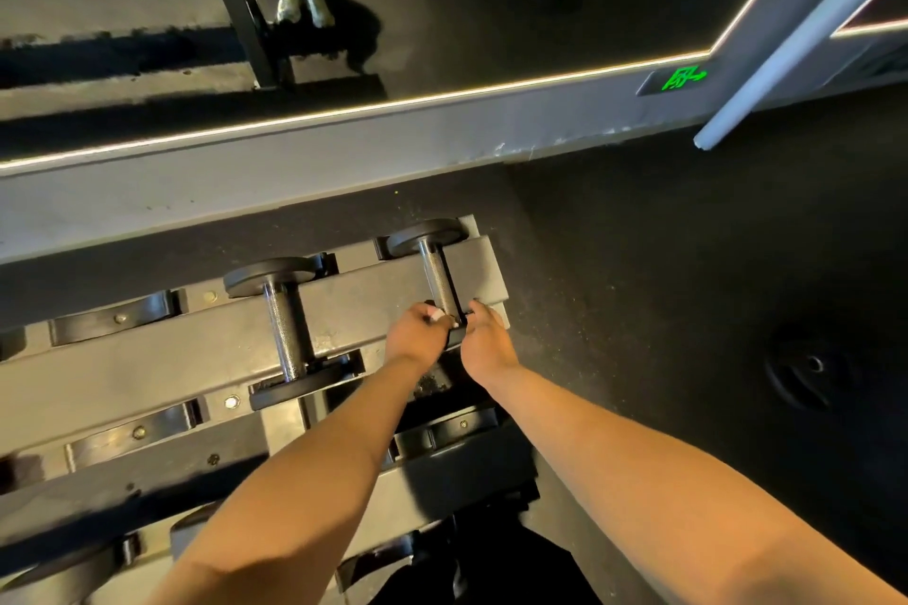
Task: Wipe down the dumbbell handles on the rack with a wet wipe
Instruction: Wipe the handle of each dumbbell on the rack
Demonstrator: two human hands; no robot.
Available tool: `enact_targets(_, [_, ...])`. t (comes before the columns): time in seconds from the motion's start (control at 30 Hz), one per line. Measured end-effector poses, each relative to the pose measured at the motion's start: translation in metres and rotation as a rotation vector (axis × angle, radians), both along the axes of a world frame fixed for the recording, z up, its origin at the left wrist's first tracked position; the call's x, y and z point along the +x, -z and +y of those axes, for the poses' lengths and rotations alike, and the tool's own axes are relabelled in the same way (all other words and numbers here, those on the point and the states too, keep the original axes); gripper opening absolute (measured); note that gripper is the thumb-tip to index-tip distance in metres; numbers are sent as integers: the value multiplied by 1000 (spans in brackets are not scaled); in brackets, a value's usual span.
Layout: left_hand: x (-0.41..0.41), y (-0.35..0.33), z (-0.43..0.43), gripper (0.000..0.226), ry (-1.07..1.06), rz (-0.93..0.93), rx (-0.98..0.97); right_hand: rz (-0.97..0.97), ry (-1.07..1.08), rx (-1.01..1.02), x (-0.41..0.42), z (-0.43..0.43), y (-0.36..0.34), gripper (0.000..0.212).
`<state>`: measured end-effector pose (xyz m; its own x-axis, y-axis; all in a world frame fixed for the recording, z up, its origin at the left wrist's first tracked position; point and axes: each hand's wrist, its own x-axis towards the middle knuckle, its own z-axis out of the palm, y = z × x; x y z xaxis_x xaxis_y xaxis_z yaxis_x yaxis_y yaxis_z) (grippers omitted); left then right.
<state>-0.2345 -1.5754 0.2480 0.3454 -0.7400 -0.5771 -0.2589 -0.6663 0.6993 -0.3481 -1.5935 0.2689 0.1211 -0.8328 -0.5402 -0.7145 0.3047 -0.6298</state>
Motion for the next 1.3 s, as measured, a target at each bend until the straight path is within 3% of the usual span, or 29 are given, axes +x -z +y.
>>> enact_targets(0.17, [9,-15,-2,20,92,-84,-25,58,-97,-60,0,4,-5,57])
enact_targets(0.37, [7,-18,-12,19,-129,-30,-116,30,-121,-47,-5,0,-1,59])
enact_targets(0.57, [-29,-2,10,22,-181,-30,-66,-91,-71,-74,-19,3,8,36])
enact_targets(0.7, [-28,-3,9,25,-217,-86,-9,-86,-178,-136,-34,-12,22,28])
enact_targets(0.97, [-39,-14,6,31,-311,-203,76,-291,-248,24,-65,-55,26,21])
enact_targets(1.17, [-61,-29,0,27,-326,-244,13,-349,-317,17,-72,-68,11,10])
enact_targets(1.3, [-74,-32,-4,29,-229,-235,-97,-528,-279,105,-62,-67,10,12])
